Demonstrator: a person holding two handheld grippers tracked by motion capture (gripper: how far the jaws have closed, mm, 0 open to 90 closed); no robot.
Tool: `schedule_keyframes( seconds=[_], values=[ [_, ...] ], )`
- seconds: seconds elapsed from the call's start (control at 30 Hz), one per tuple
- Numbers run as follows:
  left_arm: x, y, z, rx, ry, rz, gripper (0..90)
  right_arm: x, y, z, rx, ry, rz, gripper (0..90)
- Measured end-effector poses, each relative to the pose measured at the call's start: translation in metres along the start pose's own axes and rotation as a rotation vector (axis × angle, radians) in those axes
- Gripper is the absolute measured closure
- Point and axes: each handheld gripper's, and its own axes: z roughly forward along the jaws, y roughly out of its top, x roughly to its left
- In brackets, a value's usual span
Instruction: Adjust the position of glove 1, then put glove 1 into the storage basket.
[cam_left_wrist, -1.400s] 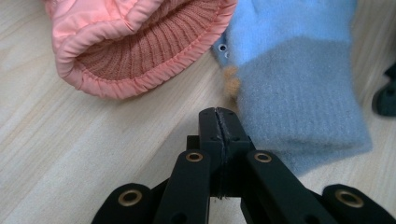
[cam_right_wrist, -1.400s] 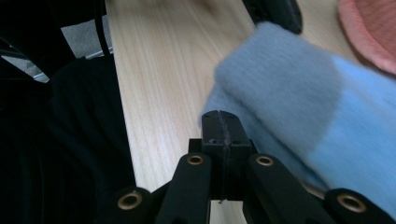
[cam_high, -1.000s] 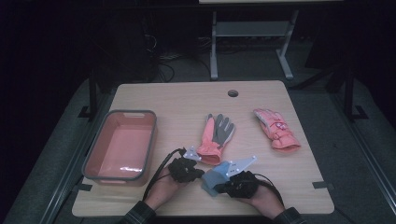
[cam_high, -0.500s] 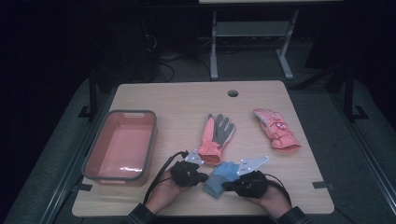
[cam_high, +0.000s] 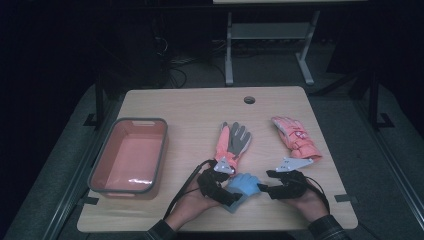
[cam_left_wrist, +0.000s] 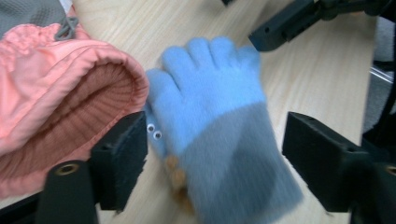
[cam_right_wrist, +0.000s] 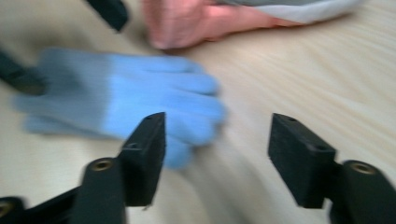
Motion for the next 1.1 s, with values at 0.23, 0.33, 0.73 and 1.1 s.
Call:
schedule_keyframes(
  seconds=[0.23,0.33,0.73,1.1],
  values=[
    [-0.004,-0.004,0.015,0.036,0.012,0.004,15.4,-0.022,-0.007,0.001,-0.008,-0.092,0.050,18.9],
    [-0.005,-0.006,0.021,0.051,0.022,0.015,15.2,-0.028,-0.009,0.004,-0.005,-0.114,0.045,13.9],
    [-0.013,-0.010,0.020,0.072,0.073,0.082,32.9,-0.027,-0.012,0.014,-0.011,-0.180,0.025,13.2],
    [-0.010,-0.010,0.015,0.069,0.007,0.081,68.5,-0.028,-0.014,0.017,0.006,-0.168,0.036,12.5]
  ],
)
